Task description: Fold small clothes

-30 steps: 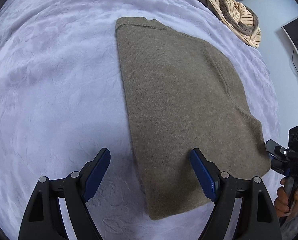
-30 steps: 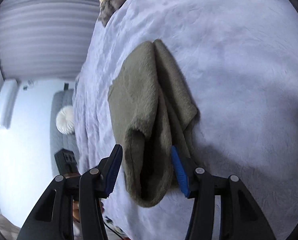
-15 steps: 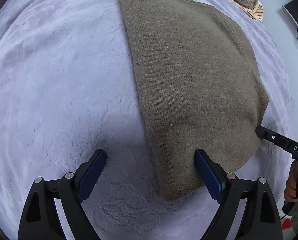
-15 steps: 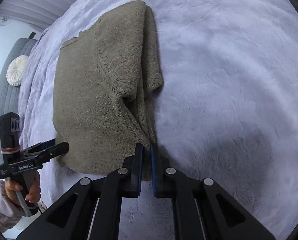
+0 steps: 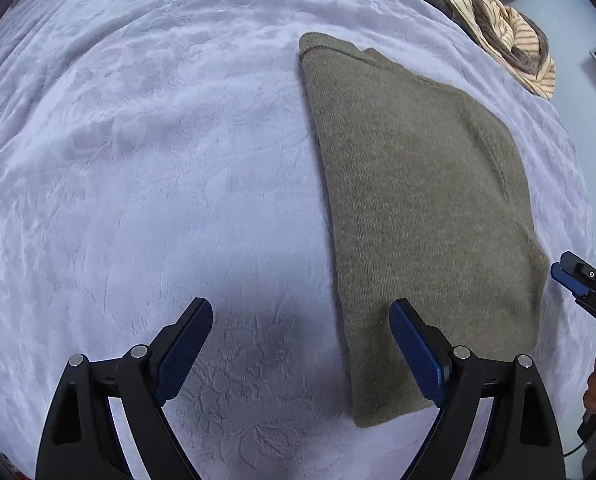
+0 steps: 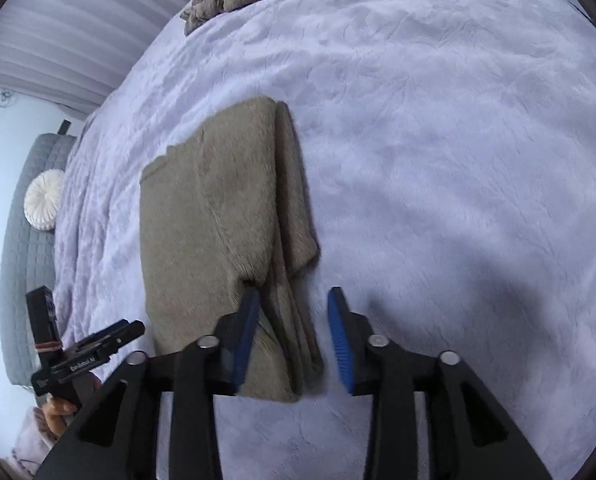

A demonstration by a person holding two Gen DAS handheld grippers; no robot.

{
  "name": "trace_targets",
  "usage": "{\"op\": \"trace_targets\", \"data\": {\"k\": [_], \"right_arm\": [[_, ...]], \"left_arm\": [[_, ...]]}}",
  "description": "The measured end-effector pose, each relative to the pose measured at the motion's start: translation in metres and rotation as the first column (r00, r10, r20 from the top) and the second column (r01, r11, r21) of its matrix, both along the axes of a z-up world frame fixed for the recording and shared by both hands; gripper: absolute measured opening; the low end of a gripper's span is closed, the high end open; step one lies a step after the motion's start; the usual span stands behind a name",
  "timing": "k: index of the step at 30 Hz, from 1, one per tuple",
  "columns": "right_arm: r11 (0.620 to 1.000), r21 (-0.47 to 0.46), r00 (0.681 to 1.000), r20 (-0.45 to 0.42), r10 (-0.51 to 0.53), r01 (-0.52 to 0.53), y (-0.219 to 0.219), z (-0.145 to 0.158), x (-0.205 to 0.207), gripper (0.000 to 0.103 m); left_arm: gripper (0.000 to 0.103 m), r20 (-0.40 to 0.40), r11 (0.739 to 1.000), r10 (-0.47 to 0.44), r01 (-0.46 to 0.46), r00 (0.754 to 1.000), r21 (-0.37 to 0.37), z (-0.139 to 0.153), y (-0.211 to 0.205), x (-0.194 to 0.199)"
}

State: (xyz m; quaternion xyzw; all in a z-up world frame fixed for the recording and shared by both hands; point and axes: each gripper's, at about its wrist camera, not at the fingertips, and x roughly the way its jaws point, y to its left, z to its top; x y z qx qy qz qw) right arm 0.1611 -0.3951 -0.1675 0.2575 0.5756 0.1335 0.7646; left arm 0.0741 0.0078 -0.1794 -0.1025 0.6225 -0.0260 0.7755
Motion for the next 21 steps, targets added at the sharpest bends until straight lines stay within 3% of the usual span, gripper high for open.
{"op": "trace_targets", "data": {"k": [3, 4, 6, 8, 10, 14, 18, 21], "right_arm": [[0.999, 0.013, 0.999, 0.028, 0.031, -0.032, 0.02, 0.001, 0.03, 0.045], [0.999, -0.009, 0.998, 0.029, 0.048, -0.048, 0.028, 0.001, 0.037, 0.038], [0.987, -0.124, 0.994, 0.008, 0.107, -0.105, 0.043, -0.004, 0.049, 0.028], [0.945, -0.273, 0.984, -0.032, 0.178, -0.18, 0.058, -0.021, 0.054, 0.027], [0.914, -0.337, 0.974, -0.043, 0.224, -0.225, 0.062, -0.035, 0.054, 0.027], [0.935, -0.304, 0.983, -0.028, 0.183, -0.183, 0.048, -0.027, 0.046, 0.027], [0.975, -0.177, 0.991, -0.028, 0.128, -0.131, 0.021, -0.02, 0.033, 0.032], [0.993, -0.071, 0.995, -0.049, 0.092, -0.096, 0.002, -0.022, 0.027, 0.048]], "left_arm": [[0.091, 0.016, 0.999, 0.036, -0.035, 0.999, -0.025, 0.003, 0.001, 0.015], [0.091, 0.024, 0.999, 0.042, -0.042, 0.999, -0.028, 0.004, 0.001, 0.019], [0.091, 0.028, 0.998, 0.052, -0.051, 0.998, -0.03, 0.003, 0.0, 0.027], [0.091, 0.013, 0.998, 0.059, -0.058, 0.998, -0.024, -0.004, -0.008, 0.036], [0.091, -0.005, 0.998, 0.056, -0.056, 0.998, -0.012, -0.008, -0.016, 0.04], [0.091, 0.001, 0.999, 0.047, -0.047, 0.999, -0.007, -0.008, -0.021, 0.041], [0.091, -0.013, 0.998, 0.058, -0.059, 0.998, -0.019, -0.009, -0.015, 0.042], [0.091, -0.016, 0.998, 0.059, -0.059, 0.998, -0.017, -0.009, -0.01, 0.04]]}}
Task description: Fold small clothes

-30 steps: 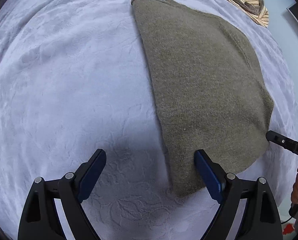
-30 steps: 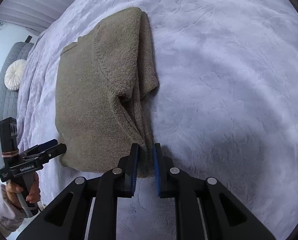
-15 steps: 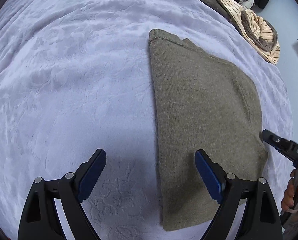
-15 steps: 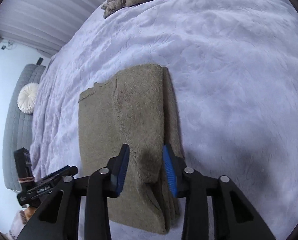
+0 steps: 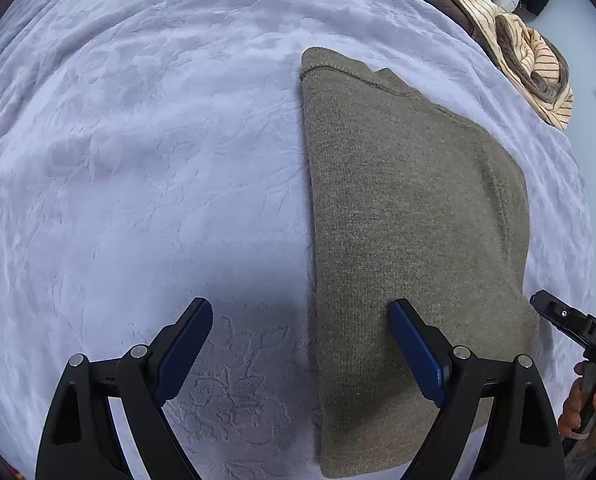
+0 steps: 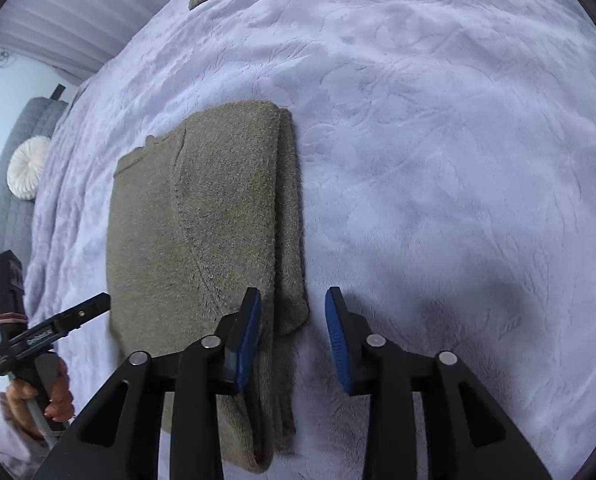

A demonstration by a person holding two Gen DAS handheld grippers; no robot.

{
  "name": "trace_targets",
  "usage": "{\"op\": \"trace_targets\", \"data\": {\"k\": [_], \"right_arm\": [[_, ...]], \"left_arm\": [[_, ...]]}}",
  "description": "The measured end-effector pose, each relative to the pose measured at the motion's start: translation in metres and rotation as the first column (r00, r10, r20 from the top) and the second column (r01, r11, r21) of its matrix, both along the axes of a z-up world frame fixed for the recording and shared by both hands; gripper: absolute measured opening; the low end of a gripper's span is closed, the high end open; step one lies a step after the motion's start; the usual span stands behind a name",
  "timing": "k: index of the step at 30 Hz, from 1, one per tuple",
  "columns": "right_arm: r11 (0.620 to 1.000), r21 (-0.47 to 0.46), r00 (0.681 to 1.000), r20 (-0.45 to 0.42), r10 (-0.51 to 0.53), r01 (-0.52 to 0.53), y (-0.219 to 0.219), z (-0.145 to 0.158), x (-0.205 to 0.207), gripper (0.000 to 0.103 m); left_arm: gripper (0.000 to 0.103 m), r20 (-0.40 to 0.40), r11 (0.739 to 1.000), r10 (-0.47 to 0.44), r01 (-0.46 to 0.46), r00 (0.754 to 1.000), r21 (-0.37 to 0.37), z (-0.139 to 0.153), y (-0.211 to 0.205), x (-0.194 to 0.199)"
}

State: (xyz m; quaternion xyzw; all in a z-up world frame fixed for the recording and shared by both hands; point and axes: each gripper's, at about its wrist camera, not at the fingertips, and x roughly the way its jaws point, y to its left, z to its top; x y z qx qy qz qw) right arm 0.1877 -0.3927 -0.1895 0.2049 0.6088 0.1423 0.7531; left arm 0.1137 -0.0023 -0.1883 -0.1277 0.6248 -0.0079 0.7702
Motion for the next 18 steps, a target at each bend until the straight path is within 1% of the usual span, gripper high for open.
{"op": "trace_targets", "data": {"k": [2, 6, 7, 8, 10, 12, 14, 16, 17, 18], "right_arm": [[0.999, 0.049, 1.0, -0.009, -0.021, 0.021, -0.008, -0.001, -0.002, 0.049], [0.997, 0.076, 0.999, -0.015, -0.032, 0.033, -0.009, -0.004, -0.002, 0.05], [0.996, 0.081, 0.999, -0.018, -0.03, 0.031, -0.008, -0.005, -0.001, 0.053], [0.996, 0.085, 0.999, -0.021, -0.028, 0.03, -0.006, -0.007, 0.001, 0.059], [0.995, 0.092, 1.0, -0.023, -0.021, 0.023, -0.004, -0.009, 0.003, 0.065], [0.996, 0.092, 1.0, -0.022, -0.01, 0.012, -0.003, -0.009, 0.005, 0.069], [0.996, 0.089, 1.0, -0.019, -0.001, 0.002, -0.001, -0.009, 0.008, 0.075], [0.996, 0.093, 1.0, -0.016, 0.007, -0.005, 0.0, -0.008, 0.011, 0.076], [0.996, 0.091, 1.0, -0.016, 0.01, -0.008, 0.0, -0.009, 0.012, 0.076], [0.996, 0.089, 1.0, -0.019, 0.012, -0.01, 0.001, -0.009, 0.013, 0.076]], "left_arm": [[0.091, 0.0, 1.0, -0.008, 0.008, 1.0, -0.007, -0.001, -0.001, 0.001], [0.091, 0.002, 1.0, -0.022, 0.022, 1.0, -0.007, -0.004, -0.01, 0.007], [0.091, 0.003, 1.0, -0.024, 0.024, 1.0, -0.007, -0.004, -0.012, 0.008], [0.091, 0.003, 1.0, -0.024, 0.024, 1.0, -0.006, -0.006, -0.015, 0.012], [0.091, 0.002, 1.0, -0.021, 0.021, 1.0, -0.01, -0.007, -0.016, 0.014], [0.091, -0.004, 1.0, -0.017, 0.017, 1.0, -0.023, -0.009, -0.018, 0.018], [0.091, -0.021, 0.999, -0.01, 0.009, 1.0, -0.039, -0.011, -0.015, 0.02], [0.091, -0.024, 0.999, -0.001, 0.0, 1.0, -0.052, -0.013, -0.012, 0.02], [0.099, -0.02, 0.999, 0.002, -0.003, 1.0, -0.044, -0.013, -0.011, 0.02], [0.103, -0.011, 1.0, 0.006, -0.006, 1.0, -0.021, -0.012, -0.011, 0.019]]}}
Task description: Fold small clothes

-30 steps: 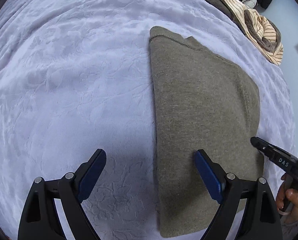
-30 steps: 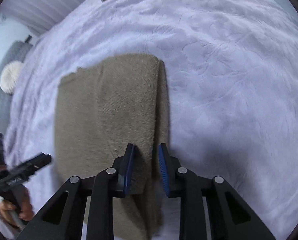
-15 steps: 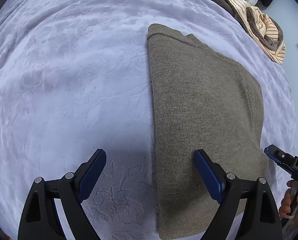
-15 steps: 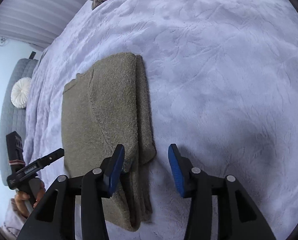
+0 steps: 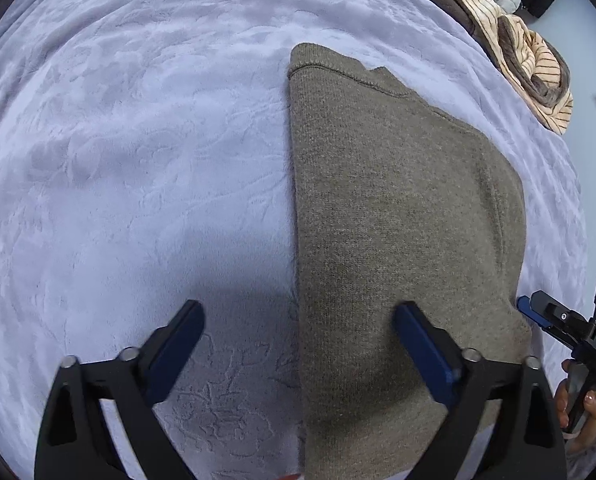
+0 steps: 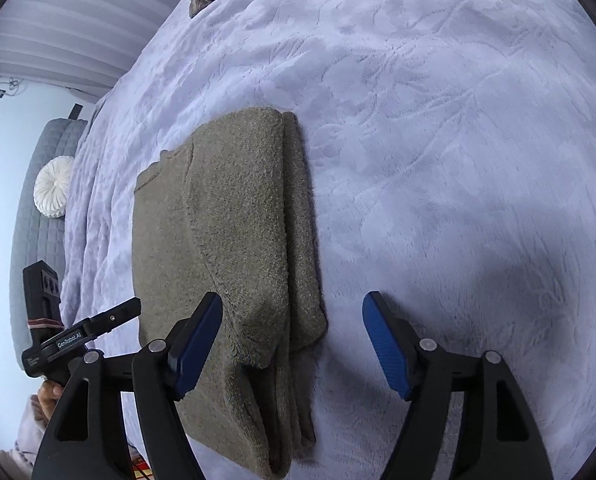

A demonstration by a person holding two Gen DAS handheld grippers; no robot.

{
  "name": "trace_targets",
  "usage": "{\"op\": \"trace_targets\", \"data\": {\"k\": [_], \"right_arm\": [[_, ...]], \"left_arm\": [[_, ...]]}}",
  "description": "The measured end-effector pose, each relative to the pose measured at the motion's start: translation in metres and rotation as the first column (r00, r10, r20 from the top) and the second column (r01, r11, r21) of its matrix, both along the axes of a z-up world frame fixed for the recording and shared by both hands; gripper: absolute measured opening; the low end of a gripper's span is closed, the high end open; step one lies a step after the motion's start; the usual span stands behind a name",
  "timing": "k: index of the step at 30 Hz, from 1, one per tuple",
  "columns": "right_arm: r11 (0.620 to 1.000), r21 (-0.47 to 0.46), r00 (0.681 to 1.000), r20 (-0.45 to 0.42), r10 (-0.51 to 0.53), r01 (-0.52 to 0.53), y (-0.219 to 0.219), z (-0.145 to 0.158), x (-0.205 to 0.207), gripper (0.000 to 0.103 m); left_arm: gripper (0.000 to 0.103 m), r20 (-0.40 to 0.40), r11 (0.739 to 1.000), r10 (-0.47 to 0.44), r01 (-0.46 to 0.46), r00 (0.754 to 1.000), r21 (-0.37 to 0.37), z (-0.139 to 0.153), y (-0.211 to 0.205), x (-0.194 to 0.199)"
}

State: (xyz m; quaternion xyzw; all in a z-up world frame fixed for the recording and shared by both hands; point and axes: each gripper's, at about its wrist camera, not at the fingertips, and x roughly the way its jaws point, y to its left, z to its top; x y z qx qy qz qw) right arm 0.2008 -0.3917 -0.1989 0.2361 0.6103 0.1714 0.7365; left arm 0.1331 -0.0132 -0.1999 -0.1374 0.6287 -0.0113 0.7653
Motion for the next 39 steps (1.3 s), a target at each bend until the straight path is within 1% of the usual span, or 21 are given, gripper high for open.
{"op": "trace_targets", "data": {"k": [2, 6, 9, 11, 13, 14, 16, 19, 22, 25, 27, 30, 31, 33, 37, 39], "right_arm": [[1.0, 0.004, 1.0, -0.008, 0.004, -0.004, 0.001, -0.002, 0.002, 0.076], [1.0, 0.006, 1.0, -0.018, 0.019, -0.019, 0.002, -0.006, 0.004, 0.076], [1.0, 0.007, 0.999, -0.022, 0.03, -0.029, 0.003, -0.007, 0.008, 0.076], [0.999, 0.01, 0.999, -0.021, 0.035, -0.034, 0.001, -0.008, 0.01, 0.076], [0.999, 0.018, 0.999, -0.023, 0.039, -0.039, 0.0, -0.009, 0.012, 0.076], [0.999, 0.026, 0.999, -0.026, 0.04, -0.039, -0.001, -0.01, 0.014, 0.076], [0.998, 0.045, 0.999, -0.034, 0.039, -0.038, -0.003, -0.012, 0.017, 0.076], [0.995, 0.092, 0.998, -0.044, 0.043, -0.038, -0.005, -0.016, 0.022, 0.076], [0.989, 0.132, 0.996, -0.052, 0.076, -0.069, -0.002, -0.022, 0.03, 0.076], [0.983, 0.15, 0.99, -0.077, 0.118, -0.105, 0.005, -0.031, 0.038, 0.076], [0.978, 0.162, 0.986, -0.076, 0.146, -0.132, 0.011, -0.034, 0.043, 0.076], [0.962, 0.205, 0.979, -0.065, 0.195, -0.178, 0.023, -0.036, 0.049, 0.076], [0.957, 0.218, 0.976, -0.066, 0.208, -0.189, 0.027, -0.038, 0.05, 0.078], [0.955, 0.221, 0.974, -0.066, 0.217, -0.198, 0.035, -0.043, 0.053, 0.079], [0.955, 0.25, 0.981, -0.073, 0.181, -0.158, 0.039, -0.046, 0.054, 0.08], [0.961, 0.24, 0.984, -0.075, 0.159, -0.137, 0.04, -0.043, 0.051, 0.079]], "left_arm": [[0.103, 0.02, 1.0, -0.008, 0.007, 1.0, 0.017, 0.002, -0.001, -0.001], [0.103, 0.02, 0.999, -0.029, 0.029, 0.999, 0.024, 0.002, -0.004, 0.001], [0.103, 0.018, 0.999, -0.043, 0.043, 0.999, -0.002, 0.0, -0.003, 0.005], [0.103, 0.004, 0.999, -0.038, 0.039, 0.999, -0.038, -0.003, -0.001, 0.008], [0.103, -0.026, 0.99, -0.046, 0.042, 0.999, -0.135, -0.01, 0.001, 0.01], [0.103, -0.032, 0.985, -0.042, 0.036, 0.999, -0.171, -0.011, 0.002, 0.011], [0.103, -0.024, 0.981, -0.045, 0.039, 0.999, -0.191, -0.012, 0.001, 0.011], [0.103, -0.001, 0.978, -0.068, 0.067, 0.998, -0.199, -0.011, -0.006, 0.016], [0.103, -0.004, 0.971, -0.094, 0.091, 0.996, -0.22, -0.017, -0.015, 0.025], [0.103, -0.006, 0.96, -0.109, 0.104, 0.994, -0.259, -0.026, -0.025, 0.032], [0.103, -0.003, 0.955, -0.114, 0.109, 0.993, -0.277, -0.03, -0.032, 0.036], [0.103, 0.001, 0.959, -0.114, 0.111, 0.993, -0.261, -0.035, -0.04, 0.039], [0.103, 0.003, 0.96, -0.113, 0.11, 0.994, -0.256, -0.036, -0.041, 0.04], [0.103, 0.002, 0.961, -0.112, 0.109, 0.994, -0.253, -0.039, -0.042, 0.041], [0.103, 0.005, 0.96, -0.105, 0.103, 0.994, -0.261, -0.039, -0.039, 0.04], [0.096, 0.028, 0.962, -0.102, 0.106, 0.994, -0.251, -0.035, -0.038, 0.037]]}}
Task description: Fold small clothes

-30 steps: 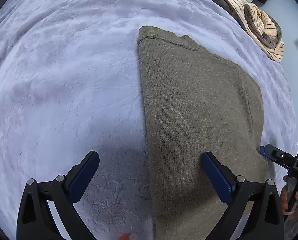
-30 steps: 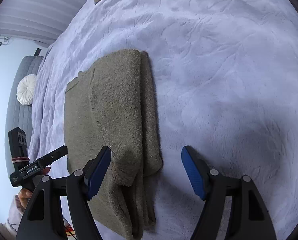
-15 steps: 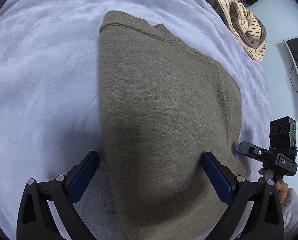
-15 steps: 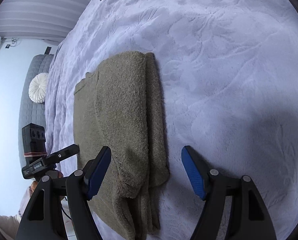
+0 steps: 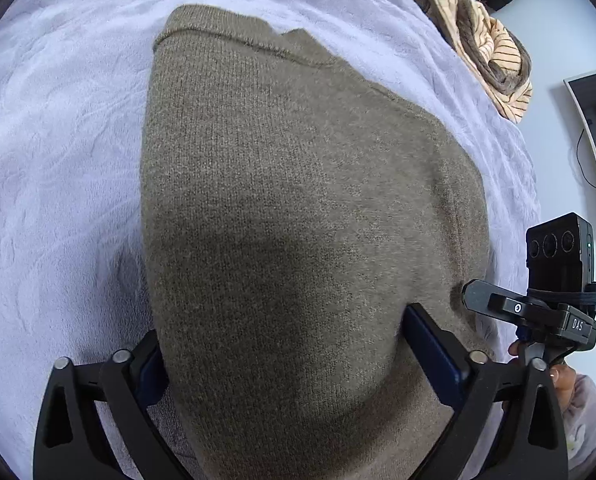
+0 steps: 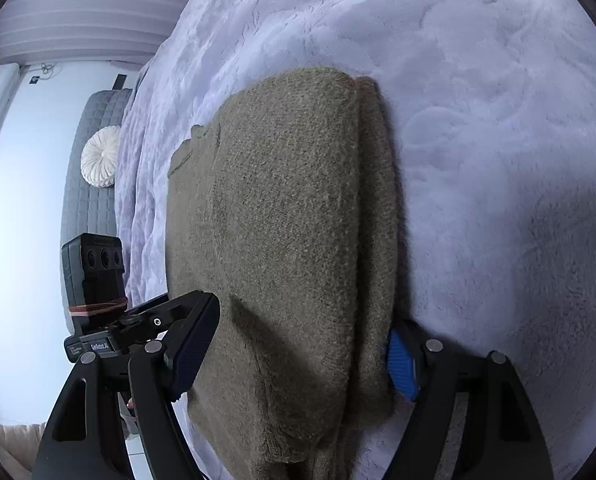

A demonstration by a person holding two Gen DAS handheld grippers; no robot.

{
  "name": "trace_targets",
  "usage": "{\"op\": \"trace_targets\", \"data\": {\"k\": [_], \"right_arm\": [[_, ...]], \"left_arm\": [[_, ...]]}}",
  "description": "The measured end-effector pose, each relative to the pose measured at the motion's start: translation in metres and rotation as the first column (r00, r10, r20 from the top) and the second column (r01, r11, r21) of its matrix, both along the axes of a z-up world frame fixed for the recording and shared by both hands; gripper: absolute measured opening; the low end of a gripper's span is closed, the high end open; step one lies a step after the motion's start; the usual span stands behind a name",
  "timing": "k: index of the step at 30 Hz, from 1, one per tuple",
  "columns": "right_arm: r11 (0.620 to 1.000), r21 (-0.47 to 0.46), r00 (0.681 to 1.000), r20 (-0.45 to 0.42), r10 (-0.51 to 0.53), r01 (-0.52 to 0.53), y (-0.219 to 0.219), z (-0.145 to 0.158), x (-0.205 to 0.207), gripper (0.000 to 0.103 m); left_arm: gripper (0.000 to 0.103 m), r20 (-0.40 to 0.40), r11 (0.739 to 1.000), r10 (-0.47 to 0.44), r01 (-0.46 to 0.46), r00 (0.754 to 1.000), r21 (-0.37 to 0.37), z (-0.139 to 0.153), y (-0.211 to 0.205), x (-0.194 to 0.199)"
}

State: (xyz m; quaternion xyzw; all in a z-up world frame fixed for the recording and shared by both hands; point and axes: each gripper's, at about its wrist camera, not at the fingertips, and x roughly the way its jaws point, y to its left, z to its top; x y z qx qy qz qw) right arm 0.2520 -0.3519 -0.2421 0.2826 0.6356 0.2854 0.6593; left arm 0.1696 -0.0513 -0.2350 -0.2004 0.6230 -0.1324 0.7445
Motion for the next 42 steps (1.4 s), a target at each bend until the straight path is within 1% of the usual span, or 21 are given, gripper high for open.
{"op": "trace_targets", "data": {"k": [1, 2, 3, 4, 5, 6, 9, 10, 17, 21, 24, 28, 31, 34, 36, 39, 42], "right_arm": [[1.0, -0.01, 1.0, 0.004, -0.001, 0.001, 0.002, 0.002, -0.001, 0.072], [1.0, -0.022, 1.0, 0.009, 0.003, -0.003, 0.003, 0.003, -0.003, 0.051], [1.0, -0.017, 1.0, 0.004, 0.003, -0.003, 0.003, 0.004, -0.004, 0.043], [1.0, 0.001, 1.0, -0.004, -0.006, 0.006, 0.002, 0.004, -0.004, 0.038], [1.0, 0.026, 1.0, -0.008, -0.015, 0.016, 0.0, 0.006, -0.005, 0.033], [0.999, 0.048, 1.0, -0.01, -0.021, 0.022, 0.0, 0.008, -0.006, 0.032], [0.992, 0.116, 0.998, -0.022, -0.053, 0.055, 0.001, 0.016, -0.013, 0.031], [0.989, 0.133, 0.998, -0.025, -0.064, 0.067, 0.002, 0.02, -0.016, 0.031], [0.966, 0.221, 0.991, -0.036, -0.131, 0.136, 0.016, 0.046, -0.039, 0.031], [0.963, 0.235, 0.991, -0.026, -0.128, 0.13, 0.03, 0.067, -0.058, 0.031], [0.958, 0.253, 0.991, -0.036, -0.131, 0.136, 0.039, 0.077, -0.073, 0.031], [0.94, 0.302, 0.987, -0.072, -0.14, 0.156, 0.051, 0.085, -0.098, 0.031], [0.931, 0.33, 0.987, -0.099, -0.129, 0.155, 0.063, 0.089, -0.122, 0.031], [0.923, 0.348, 0.983, -0.138, -0.123, 0.164, 0.072, 0.086, -0.146, 0.031], [0.925, 0.347, 0.982, -0.158, -0.107, 0.157, 0.081, 0.081, -0.162, 0.031], [0.926, 0.342, 0.975, -0.202, -0.094, 0.16, 0.092, 0.067, -0.185, 0.031], [0.938, 0.309, 0.969, -0.233, -0.082, 0.154, 0.105, 0.052, -0.196, 0.031]], "left_arm": [[0.093, 0.015, 1.0, 0.004, -0.004, 1.0, 0.002, 0.003, 0.0, -0.002], [0.086, 0.029, 1.0, 0.007, -0.007, 1.0, 0.001, 0.006, 0.0, -0.005], [0.08, 0.042, 1.0, 0.007, -0.007, 0.999, 0.002, 0.01, 0.001, -0.007], [0.078, 0.054, 1.0, 0.006, -0.006, 0.999, 0.0, 0.013, 0.002, -0.009], [0.074, 0.063, 1.0, 0.004, -0.004, 0.998, -0.004, 0.016, 0.003, -0.011], [0.069, 0.068, 1.0, 0.004, -0.004, 0.998, -0.011, 0.019, 0.005, -0.012], [0.061, 0.089, 0.999, -0.001, 0.004, 0.996, -0.042, 0.031, 0.012, -0.019], [0.06, 0.098, 0.998, -0.003, 0.008, 0.995, -0.054, 0.035, 0.014, -0.021], [0.059, 0.158, 0.99, -0.031, 0.052, 0.987, -0.133, 0.069, 0.03, -0.046], [0.06, 0.178, 0.985, -0.02, 0.05, 0.984, -0.165, 0.084, 0.051, -0.066], [0.059, 0.176, 0.983, -0.019, 0.05, 0.984, -0.174, 0.092, 0.068, -0.082], [0.06, 0.18, 0.985, -0.041, 0.069, 0.983, -0.156, 0.109, 0.085, -0.11], [0.059, 0.162, 0.985, -0.037, 0.063, 0.986, -0.159, 0.119, 0.101, -0.135], [0.059, 0.134, 0.988, -0.044, 0.063, 0.99, -0.141, 0.122, 0.115, -0.162], [0.06, 0.112, 0.99, -0.048, 0.063, 0.993, -0.13, 0.119, 0.122, -0.179], [0.06, 0.069, 0.991, -0.051, 0.059, 0.996, -0.119, 0.107, 0.132, -0.205], [0.06, 0.014, 0.993, -0.042, 0.043, 0.999, -0.114, 0.084, 0.141, -0.226]]}}
